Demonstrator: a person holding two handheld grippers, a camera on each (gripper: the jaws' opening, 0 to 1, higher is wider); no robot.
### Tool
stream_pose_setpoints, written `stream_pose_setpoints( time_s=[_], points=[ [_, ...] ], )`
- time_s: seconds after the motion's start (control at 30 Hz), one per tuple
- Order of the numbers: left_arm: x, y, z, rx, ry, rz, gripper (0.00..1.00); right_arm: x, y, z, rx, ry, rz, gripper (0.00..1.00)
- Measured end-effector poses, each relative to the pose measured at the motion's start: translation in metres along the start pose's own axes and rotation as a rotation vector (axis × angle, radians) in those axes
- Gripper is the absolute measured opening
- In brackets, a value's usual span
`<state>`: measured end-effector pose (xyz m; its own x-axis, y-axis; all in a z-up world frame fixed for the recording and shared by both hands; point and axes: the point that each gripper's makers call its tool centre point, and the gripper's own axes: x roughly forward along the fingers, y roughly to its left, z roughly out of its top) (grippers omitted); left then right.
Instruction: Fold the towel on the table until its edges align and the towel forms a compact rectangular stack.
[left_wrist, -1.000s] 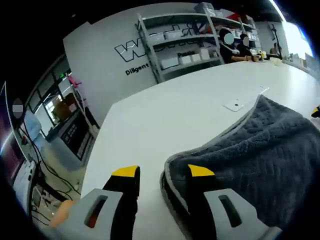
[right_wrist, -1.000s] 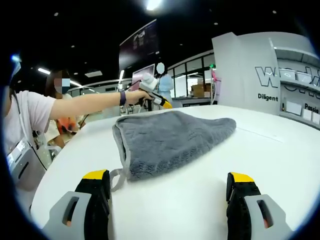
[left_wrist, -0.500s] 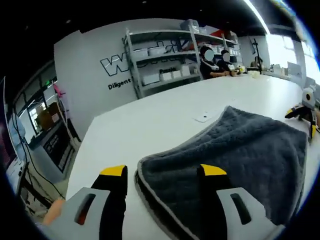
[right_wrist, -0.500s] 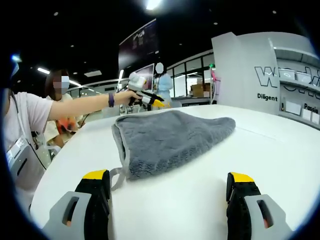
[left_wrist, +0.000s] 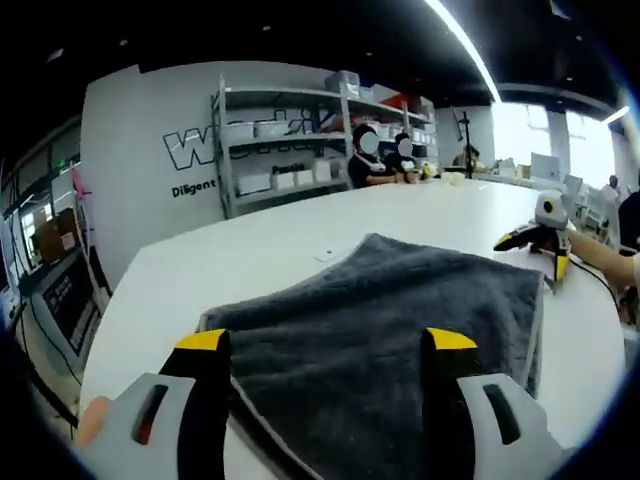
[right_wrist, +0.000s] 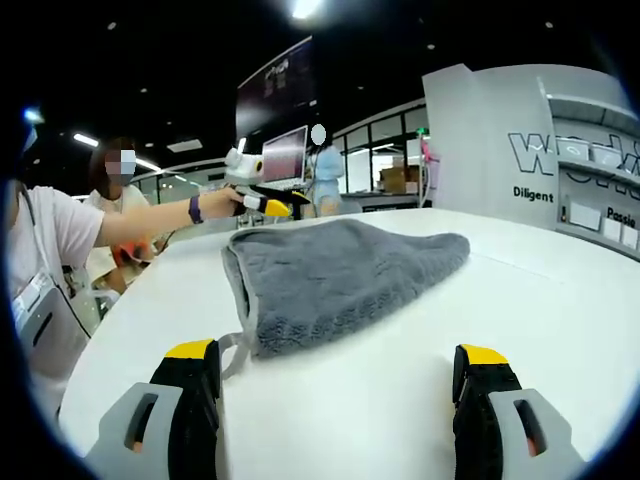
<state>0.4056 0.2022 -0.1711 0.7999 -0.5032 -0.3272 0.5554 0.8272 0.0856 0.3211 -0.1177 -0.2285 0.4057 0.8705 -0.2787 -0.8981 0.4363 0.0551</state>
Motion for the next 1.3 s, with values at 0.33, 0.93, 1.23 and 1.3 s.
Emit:
stream_pose_setpoints(
  time_s=[0.33,0.93,1.23,1.3],
  points=[
    [-0.022,-0.033,-0.011,-0.010,-0.046,-0.028,0.89,-0.001,0.001,-0.001,0.000,0.000,-0.004,0.99],
    [-0.063,-0.051,-0.033,0.057,-0.138,0.014,0.99,-0.001,0.000,-0.001,0.003,-0.002,-0.011,0.99],
    [-0.073,-0.035,-0.041,0.055,-0.146,0.056,0.99,-0.001,-0.001,0.000,0.009,-0.012,-0.013,0.99],
    [-0.075,-0.037,-0.038,0.039,-0.174,0.042,0.99,-0.001,-0.002,0.001,0.012,-0.017,-0.013,0.99]
  ],
)
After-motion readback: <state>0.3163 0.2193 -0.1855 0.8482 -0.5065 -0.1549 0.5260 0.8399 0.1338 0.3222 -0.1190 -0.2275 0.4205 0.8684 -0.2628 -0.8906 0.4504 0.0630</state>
